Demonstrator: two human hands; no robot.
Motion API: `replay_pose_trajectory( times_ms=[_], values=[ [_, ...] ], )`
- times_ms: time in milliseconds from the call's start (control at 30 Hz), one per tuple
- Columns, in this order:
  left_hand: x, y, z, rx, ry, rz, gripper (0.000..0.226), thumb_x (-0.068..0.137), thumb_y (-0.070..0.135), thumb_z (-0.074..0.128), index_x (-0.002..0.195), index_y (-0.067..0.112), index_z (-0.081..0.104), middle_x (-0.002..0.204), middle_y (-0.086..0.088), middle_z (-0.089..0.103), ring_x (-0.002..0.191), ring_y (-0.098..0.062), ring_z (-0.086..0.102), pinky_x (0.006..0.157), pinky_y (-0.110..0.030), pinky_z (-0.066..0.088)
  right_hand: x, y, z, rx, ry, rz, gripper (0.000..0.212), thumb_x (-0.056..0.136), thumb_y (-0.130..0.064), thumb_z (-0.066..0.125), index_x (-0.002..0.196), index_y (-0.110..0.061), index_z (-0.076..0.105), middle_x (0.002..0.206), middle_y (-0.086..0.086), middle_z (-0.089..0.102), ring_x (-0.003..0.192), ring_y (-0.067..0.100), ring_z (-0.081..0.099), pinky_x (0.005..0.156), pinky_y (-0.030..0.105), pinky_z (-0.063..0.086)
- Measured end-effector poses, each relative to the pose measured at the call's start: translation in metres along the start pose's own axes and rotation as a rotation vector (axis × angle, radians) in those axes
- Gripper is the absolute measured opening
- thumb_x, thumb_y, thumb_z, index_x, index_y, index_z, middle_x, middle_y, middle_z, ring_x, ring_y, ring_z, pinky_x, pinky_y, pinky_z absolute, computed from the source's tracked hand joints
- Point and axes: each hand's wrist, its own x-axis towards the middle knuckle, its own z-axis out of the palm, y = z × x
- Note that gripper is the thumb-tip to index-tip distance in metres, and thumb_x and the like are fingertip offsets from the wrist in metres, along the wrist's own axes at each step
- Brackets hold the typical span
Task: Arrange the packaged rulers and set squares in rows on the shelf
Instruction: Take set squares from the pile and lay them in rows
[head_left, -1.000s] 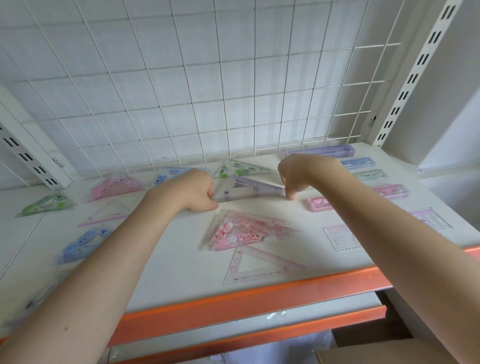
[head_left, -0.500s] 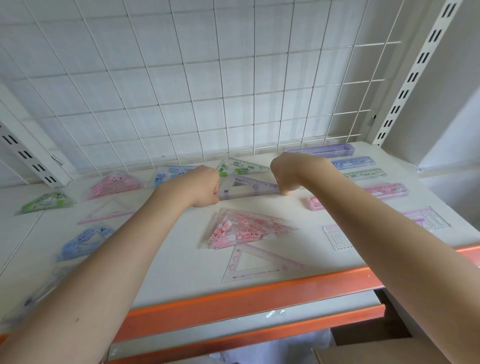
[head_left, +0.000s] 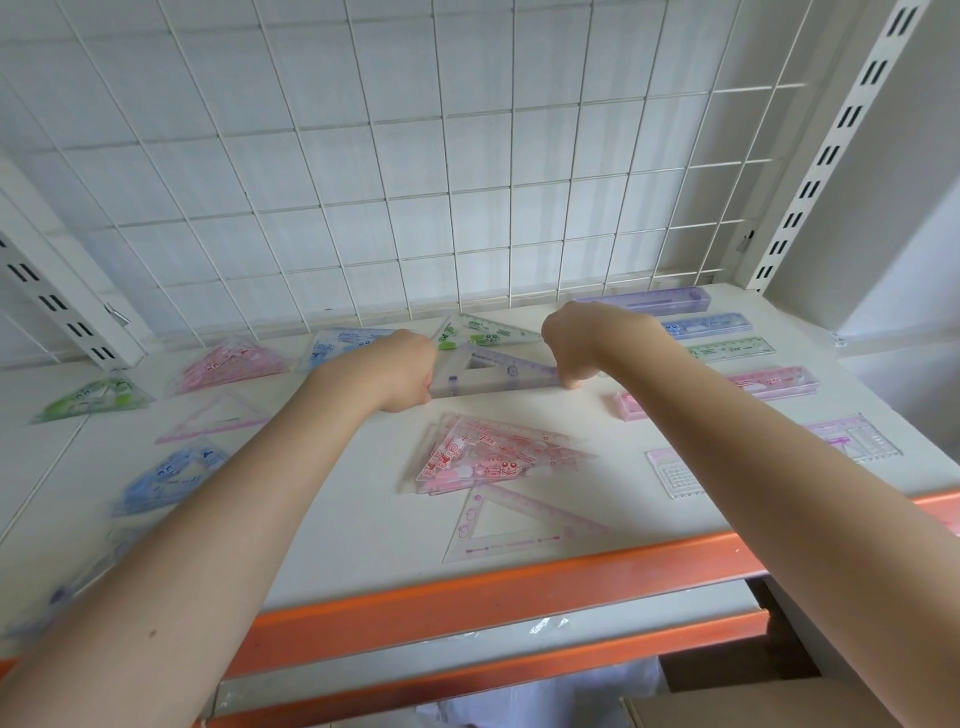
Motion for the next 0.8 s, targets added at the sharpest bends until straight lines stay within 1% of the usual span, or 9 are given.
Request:
replay_pose_trajectory(
  times_ms=[67, 100, 200, 300, 500, 567, 667, 733, 800],
  values=[
    [0.0004, -0.0014, 0.0006, 0.006, 0.001, 0.004, 0.049, 0.083, 0.002, 0.054, 0.046, 0.015, 0.025, 0.052, -0.004, 0.024, 0.061, -0.022, 0.029, 0.06, -0.03, 0.028, -0.0031, 0.0002, -0.003, -0.017, -0.028, 0.021, 0.028, 0.081, -0.006, 0.06, 0.065, -0.01, 0.038, 0.071, 0.005, 0.041, 0.074, 0.028, 0.052, 0.068, 0.03, 0.043],
    [0.0008, -0.0018, 0.0011, 0.008, 0.001, 0.005, 0.048, 0.083, 0.001, 0.053, 0.046, 0.015, 0.025, 0.052, -0.004, 0.025, 0.061, -0.022, 0.03, 0.06, -0.03, 0.028, -0.0042, 0.0006, -0.004, -0.026, -0.038, 0.03, 0.027, 0.081, -0.005, 0.06, 0.064, -0.009, 0.039, 0.07, 0.005, 0.042, 0.068, 0.026, 0.051, 0.068, 0.03, 0.043],
    [0.0013, -0.0008, 0.0014, 0.011, 0.002, 0.002, 0.046, 0.083, 0.0, 0.05, 0.047, 0.015, 0.025, 0.053, -0.004, 0.026, 0.062, -0.022, 0.03, 0.06, -0.031, 0.027, -0.0057, 0.0002, -0.005, -0.046, -0.048, 0.044, 0.024, 0.079, -0.001, 0.057, 0.063, -0.008, 0.041, 0.069, 0.006, 0.042, 0.056, 0.019, 0.043, 0.059, 0.026, 0.04],
    [0.0017, -0.0005, 0.0014, 0.017, -0.005, 0.003, 0.045, 0.082, -0.001, 0.048, 0.048, 0.016, 0.024, 0.053, -0.004, 0.024, 0.062, -0.022, 0.028, 0.06, -0.031, 0.025, -0.0055, -0.0003, -0.0054, -0.052, -0.057, 0.041, 0.024, 0.08, 0.0, 0.056, 0.063, -0.007, 0.04, 0.068, 0.006, 0.042, 0.055, 0.018, 0.042, 0.054, 0.024, 0.036],
    [0.0015, 0.0002, 0.0023, 0.021, -0.009, -0.018, 0.041, 0.08, -0.003, 0.047, 0.05, 0.015, 0.026, 0.055, -0.004, 0.026, 0.061, -0.022, 0.028, 0.06, -0.031, 0.023, -0.0042, -0.0024, -0.0049, -0.047, -0.056, 0.044, 0.025, 0.081, 0.0, 0.056, 0.064, -0.008, 0.04, 0.069, 0.006, 0.042, 0.056, 0.018, 0.043, 0.055, 0.025, 0.038],
    [0.0011, 0.0006, 0.0031, 0.01, -0.009, -0.025, 0.041, 0.08, -0.004, 0.046, 0.05, 0.015, 0.026, 0.055, -0.004, 0.026, 0.06, -0.022, 0.027, 0.06, -0.032, 0.023, -0.0047, -0.0041, -0.0056, -0.04, -0.05, 0.043, 0.025, 0.08, 0.0, 0.056, 0.063, -0.008, 0.04, 0.068, 0.005, 0.044, 0.062, 0.022, 0.05, 0.062, 0.027, 0.043],
    [-0.0006, 0.0021, 0.0031, 0.009, -0.003, -0.037, 0.039, 0.081, -0.004, 0.046, 0.05, 0.014, 0.028, 0.055, -0.004, 0.028, 0.06, -0.022, 0.031, 0.059, -0.031, 0.026, -0.0045, -0.0035, -0.0077, -0.041, -0.051, 0.025, 0.026, 0.078, 0.0, 0.06, 0.06, -0.008, 0.042, 0.066, 0.004, 0.048, 0.081, 0.029, 0.059, 0.073, 0.032, 0.049],
    [-0.0024, 0.0036, 0.0032, 0.014, 0.004, -0.035, 0.038, 0.081, -0.004, 0.045, 0.051, 0.013, 0.028, 0.055, -0.005, 0.026, 0.059, -0.022, 0.031, 0.058, -0.031, 0.026, -0.0043, -0.0034, -0.0091, -0.041, -0.058, 0.019, 0.028, 0.078, -0.001, 0.062, 0.059, -0.008, 0.042, 0.065, 0.004, 0.05, 0.091, 0.03, 0.063, 0.079, 0.035, 0.053],
    [-0.0042, 0.0046, 0.0032, 0.022, 0.015, -0.036, 0.036, 0.08, -0.004, 0.045, 0.052, 0.012, 0.029, 0.056, -0.005, 0.027, 0.059, -0.022, 0.033, 0.058, -0.031, 0.028, -0.0046, -0.0041, -0.0097, -0.04, -0.061, 0.023, 0.029, 0.078, -0.002, 0.063, 0.06, -0.008, 0.042, 0.064, 0.003, 0.05, 0.094, 0.029, 0.064, 0.081, 0.036, 0.053]
  ],
)
